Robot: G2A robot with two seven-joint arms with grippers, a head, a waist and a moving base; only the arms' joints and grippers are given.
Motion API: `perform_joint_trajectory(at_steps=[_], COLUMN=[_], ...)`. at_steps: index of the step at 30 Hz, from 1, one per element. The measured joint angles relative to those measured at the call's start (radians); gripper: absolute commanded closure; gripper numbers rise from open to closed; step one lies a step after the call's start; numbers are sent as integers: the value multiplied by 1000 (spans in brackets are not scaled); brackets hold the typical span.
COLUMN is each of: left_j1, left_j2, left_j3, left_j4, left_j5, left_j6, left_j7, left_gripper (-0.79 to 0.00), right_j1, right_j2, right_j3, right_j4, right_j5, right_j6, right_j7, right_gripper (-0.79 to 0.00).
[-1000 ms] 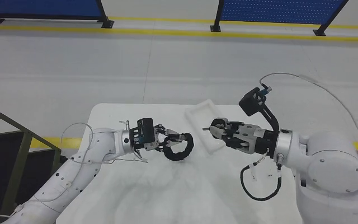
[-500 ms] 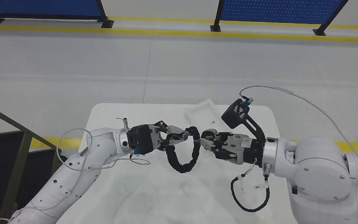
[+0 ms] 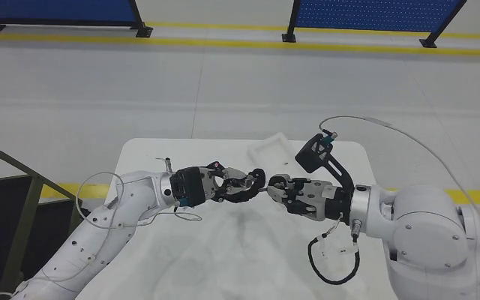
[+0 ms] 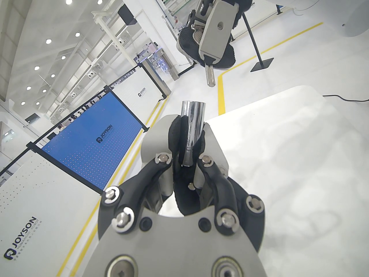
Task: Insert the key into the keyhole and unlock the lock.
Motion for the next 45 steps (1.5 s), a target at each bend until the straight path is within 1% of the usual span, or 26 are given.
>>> perform_joint_trajectory(at_steps=[3,5,11,17,25,36,45], left_j1=[26,38,67,80,82,101,108], left_j2=[0,0,-6,-19,-36,-47,-54], left_j3=[-23,-33,-33,-28,-26,-52,-65], left_j4=[-4,-11,-11,-1,3,10,16], left_j5=[-14,8,78,106,100,94,85], left_j6=[55,88,160,216,238,233,178], left_j7=[-7,-7,29,42,35,46,57], left_gripper=[0,0,0,0,0,0,0], right_j1=[-15,-9,72,132,162,154,154], right_j2=[2,4,8,12,19,30,39], right_j3=[-15,-30,-121,-174,-206,-230,-236], right_j4=[0,0,0,0,0,0,0], right_j5=[-15,-38,-114,-175,-201,-233,-261], right_j6=[1,13,69,125,147,163,153], right_j7=[-28,-48,-70,-54,-41,-40,-40], right_gripper=[0,0,0,0,0,0,0])
